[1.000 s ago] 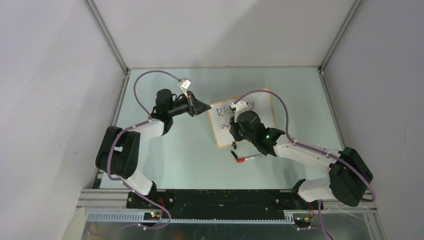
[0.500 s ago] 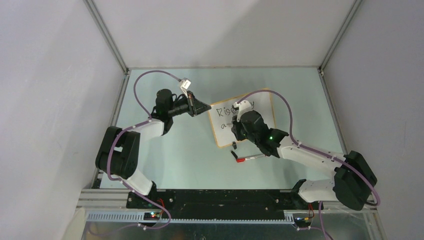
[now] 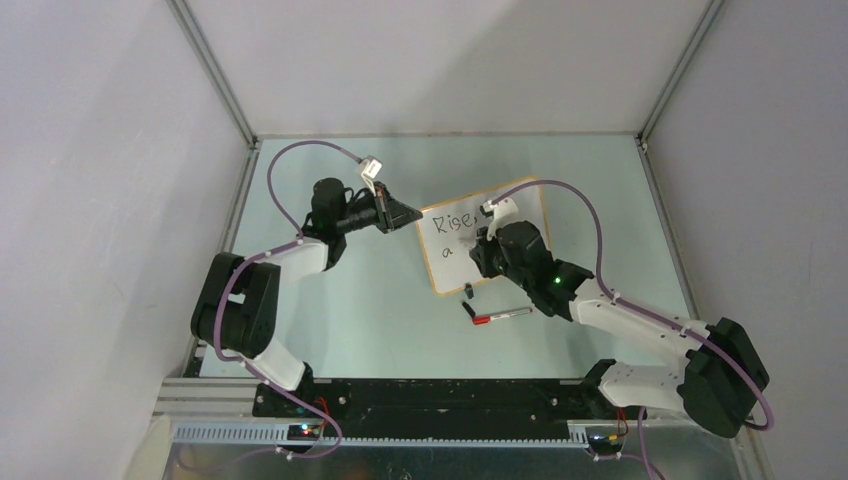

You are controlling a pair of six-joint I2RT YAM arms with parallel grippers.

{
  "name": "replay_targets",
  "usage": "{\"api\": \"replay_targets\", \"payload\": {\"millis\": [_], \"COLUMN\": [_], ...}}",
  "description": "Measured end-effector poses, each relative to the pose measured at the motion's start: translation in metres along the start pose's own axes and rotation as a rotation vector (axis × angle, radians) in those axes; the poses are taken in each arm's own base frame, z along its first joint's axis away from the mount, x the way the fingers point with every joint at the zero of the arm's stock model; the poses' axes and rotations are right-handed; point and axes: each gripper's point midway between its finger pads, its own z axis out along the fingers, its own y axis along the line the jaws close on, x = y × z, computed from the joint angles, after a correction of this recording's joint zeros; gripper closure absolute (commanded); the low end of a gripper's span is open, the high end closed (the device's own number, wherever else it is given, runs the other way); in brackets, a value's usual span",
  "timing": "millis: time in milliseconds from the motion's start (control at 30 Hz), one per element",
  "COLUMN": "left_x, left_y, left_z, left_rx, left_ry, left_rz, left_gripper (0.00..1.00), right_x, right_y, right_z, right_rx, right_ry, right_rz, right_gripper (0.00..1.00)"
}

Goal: Write a sentence on the whiteboard

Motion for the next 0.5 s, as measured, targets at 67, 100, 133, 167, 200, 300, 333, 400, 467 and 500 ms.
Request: {"api": "replay_targets", "payload": {"millis": [67,100,133,167,200,300,333,400,467,500], "left_x": [0.0,0.0,-0.0002,-0.0002,-0.0002,-0.0002,-0.0008,-0.001,-0.0006,-0.0006], "left_y": [0.0,0.0,0.0,0.0,0.0,0.0,-0.0001,-0.0003,-0.0006,-0.0006], "left_z": [0.0,0.0,0.0,0.0,0.0,0.0001,0.0002,0.0006,0.0008,0.0008], "left_rx": [0.0,0.0,0.0,0.0,0.0,0.0,0.0,-0.001,0.0,0.0], "left_ry": [0.0,0.0,0.0,0.0,0.0,0.0,0.0,0.003,0.005,0.005], "left_rz": [0.0,0.0,0.0,0.0,0.0,0.0,0.0,-0.002,-0.002,-0.002], "left_gripper": [0.98,0.98,0.98,0.98,0.98,0.98,0.98,0.98,0.98,0.98], "right_x": [-0.0017,-0.0028,-0.0044,-0.0055,-0.0061,-0.0064,-0.0063,-0.0038,-0.0007,-0.0003], "right_y": [-0.0009,-0.0007,-0.0005,-0.0005,-0.0003,-0.0002,0.0002,0.001,0.0016,0.0019], "right_z": [0.0004,0.0006,0.0009,0.0011,0.0012,0.0013,0.0012,0.0009,0.0014,0.002], "right_rx": [0.001,0.001,0.0,0.0,-0.001,-0.002,-0.004,-0.008,-0.009,-0.009], "right_ry": [-0.006,-0.011,-0.017,-0.021,-0.024,-0.024,-0.023,-0.012,0.011,0.018], "right_rz": [0.003,0.004,0.005,0.007,0.01,0.018,0.019,0.022,0.02,0.019], "right_gripper": [1.0,1.0,1.0,1.0,1.0,1.0,1.0,1.0,1.0,1.0]}}
